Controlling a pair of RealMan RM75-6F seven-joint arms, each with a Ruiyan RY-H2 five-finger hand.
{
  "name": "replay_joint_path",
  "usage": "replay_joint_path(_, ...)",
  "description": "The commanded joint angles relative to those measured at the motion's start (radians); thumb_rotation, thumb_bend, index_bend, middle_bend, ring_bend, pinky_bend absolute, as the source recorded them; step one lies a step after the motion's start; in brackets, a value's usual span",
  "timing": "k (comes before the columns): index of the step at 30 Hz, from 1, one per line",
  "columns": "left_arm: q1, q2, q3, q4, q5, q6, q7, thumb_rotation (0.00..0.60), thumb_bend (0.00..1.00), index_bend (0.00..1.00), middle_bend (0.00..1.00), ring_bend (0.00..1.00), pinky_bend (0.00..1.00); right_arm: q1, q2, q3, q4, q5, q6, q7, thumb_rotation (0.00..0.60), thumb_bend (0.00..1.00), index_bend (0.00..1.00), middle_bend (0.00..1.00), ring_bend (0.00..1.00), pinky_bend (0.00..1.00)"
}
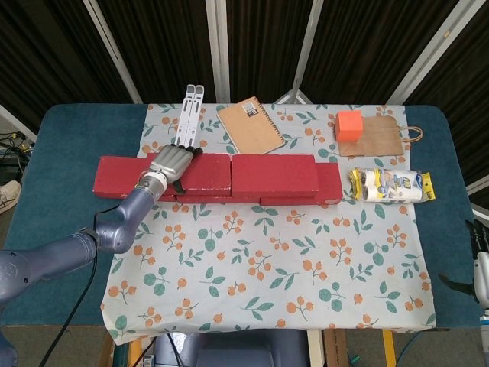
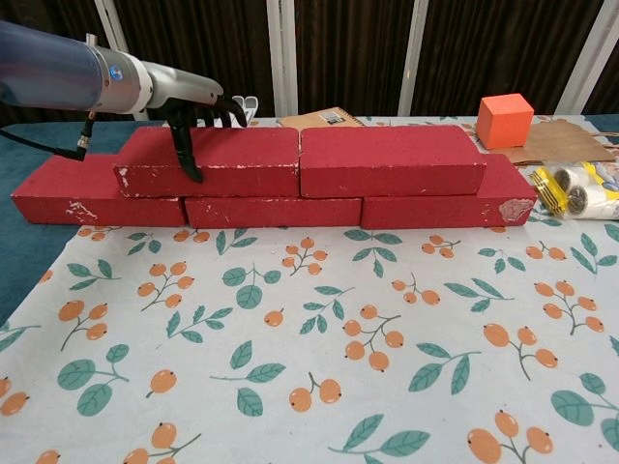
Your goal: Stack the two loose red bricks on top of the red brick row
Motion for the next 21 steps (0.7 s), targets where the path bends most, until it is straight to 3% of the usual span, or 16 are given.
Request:
replay_joint_path(1, -0.001, -0.003, 0.002, 0.004, -0.001, -0.001, 0.003, 0.600, 0.00, 0.09, 0.13, 0.13, 0.23, -0.001, 0.000, 0.001, 0.000, 0.002, 0.000, -0.001, 0.600, 0.00, 0.00, 0.04, 0.00, 0.00)
replay_joint_path(11, -0.011, 0.001, 0.010, -0.002, -0.023, -0.004, 0.019, 0.600, 0.00, 0.03, 0.03, 0.01, 0.17, 0.000, 0.000, 0.002, -0.005, 0.008, -0.002, -0.008, 0.600, 0.00, 0.00, 0.04, 0.00, 0.00)
replay_joint_path(21, -0.036, 0.025, 0.032, -0.034, -0.077, -0.006, 0.053, 0.600, 0.00, 0.00, 0.00, 0.00, 0.14, 0.000, 0.002, 0.003, -0.011, 0.017, -0.005, -0.014, 0.600, 0.00, 0.00, 0.04, 0.00, 0.00)
